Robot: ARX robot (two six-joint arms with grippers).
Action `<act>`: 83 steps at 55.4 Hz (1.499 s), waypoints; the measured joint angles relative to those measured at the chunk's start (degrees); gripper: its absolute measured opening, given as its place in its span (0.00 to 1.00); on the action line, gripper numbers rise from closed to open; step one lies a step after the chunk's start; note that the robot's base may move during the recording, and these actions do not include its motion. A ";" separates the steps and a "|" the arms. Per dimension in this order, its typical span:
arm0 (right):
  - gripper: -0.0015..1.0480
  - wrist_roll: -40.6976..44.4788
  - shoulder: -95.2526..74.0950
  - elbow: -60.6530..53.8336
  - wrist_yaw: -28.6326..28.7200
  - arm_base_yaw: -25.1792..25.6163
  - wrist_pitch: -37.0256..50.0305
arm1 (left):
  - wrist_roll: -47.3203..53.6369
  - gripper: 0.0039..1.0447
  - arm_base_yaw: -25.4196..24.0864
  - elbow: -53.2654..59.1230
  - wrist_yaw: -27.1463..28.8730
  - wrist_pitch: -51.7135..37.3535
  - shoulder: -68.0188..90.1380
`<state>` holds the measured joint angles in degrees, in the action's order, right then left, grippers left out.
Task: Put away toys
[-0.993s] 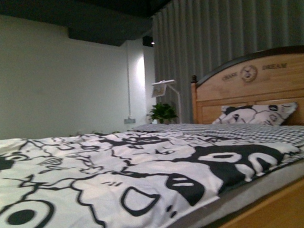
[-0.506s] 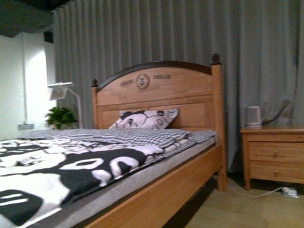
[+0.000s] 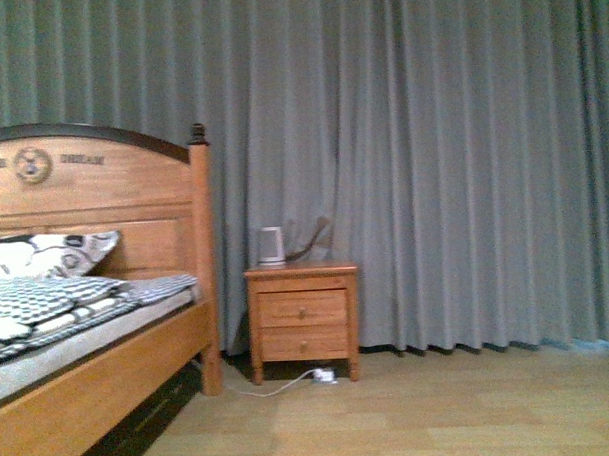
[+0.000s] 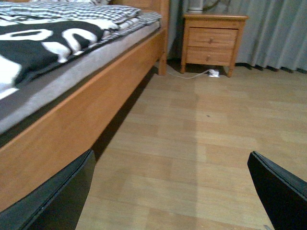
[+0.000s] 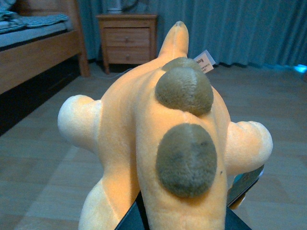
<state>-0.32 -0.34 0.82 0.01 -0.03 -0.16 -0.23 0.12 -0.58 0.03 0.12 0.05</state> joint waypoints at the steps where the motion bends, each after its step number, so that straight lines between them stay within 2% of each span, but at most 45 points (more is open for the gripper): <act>1: 0.07 0.00 0.00 0.00 0.00 0.00 0.00 | 0.00 0.94 0.00 0.00 0.00 0.00 0.00; 83: 0.07 0.00 0.00 0.00 0.00 0.00 0.00 | 0.00 0.94 0.04 0.00 -0.02 0.00 -0.02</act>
<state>-0.32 -0.34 0.82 0.01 -0.03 -0.16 -0.23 0.16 -0.58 0.01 0.12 0.03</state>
